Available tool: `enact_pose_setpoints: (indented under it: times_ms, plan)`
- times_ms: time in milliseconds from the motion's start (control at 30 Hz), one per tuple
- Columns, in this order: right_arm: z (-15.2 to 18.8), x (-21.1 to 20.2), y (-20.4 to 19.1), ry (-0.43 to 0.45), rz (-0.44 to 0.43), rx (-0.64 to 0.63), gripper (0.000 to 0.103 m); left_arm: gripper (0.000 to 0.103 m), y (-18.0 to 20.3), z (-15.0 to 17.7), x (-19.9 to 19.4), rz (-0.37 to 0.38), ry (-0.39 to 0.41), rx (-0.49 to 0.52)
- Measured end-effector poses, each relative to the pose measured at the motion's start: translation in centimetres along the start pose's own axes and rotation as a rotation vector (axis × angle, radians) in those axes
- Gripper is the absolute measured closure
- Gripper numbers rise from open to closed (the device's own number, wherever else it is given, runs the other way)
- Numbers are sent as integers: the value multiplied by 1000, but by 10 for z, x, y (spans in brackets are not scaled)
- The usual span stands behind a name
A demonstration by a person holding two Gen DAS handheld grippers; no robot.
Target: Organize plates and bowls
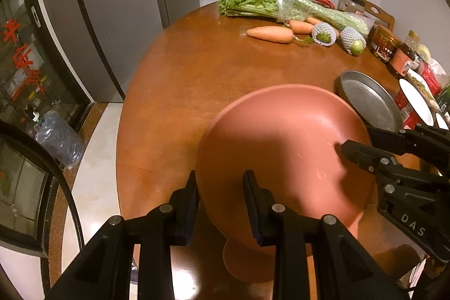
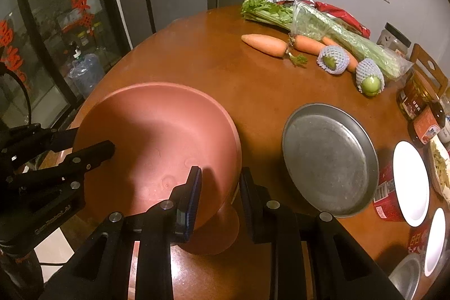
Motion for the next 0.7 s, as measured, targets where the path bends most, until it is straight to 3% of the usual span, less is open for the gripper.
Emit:
enact_pose_setpoints:
  times_ms: [700]
  plan:
    - [0, -2, 1, 2, -38, 46, 74, 72, -4, 0, -5, 15, 21, -23]
Point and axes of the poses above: each gripper's, at about its wrist camera, not at the fingertips, and x roughly the way its jaws point, y to its right, z to its underside, the point moved 9 cm from there along x, roughly the way its jaws point, and after that the axes turned 8 degrees about x, right-handed, at the moved point
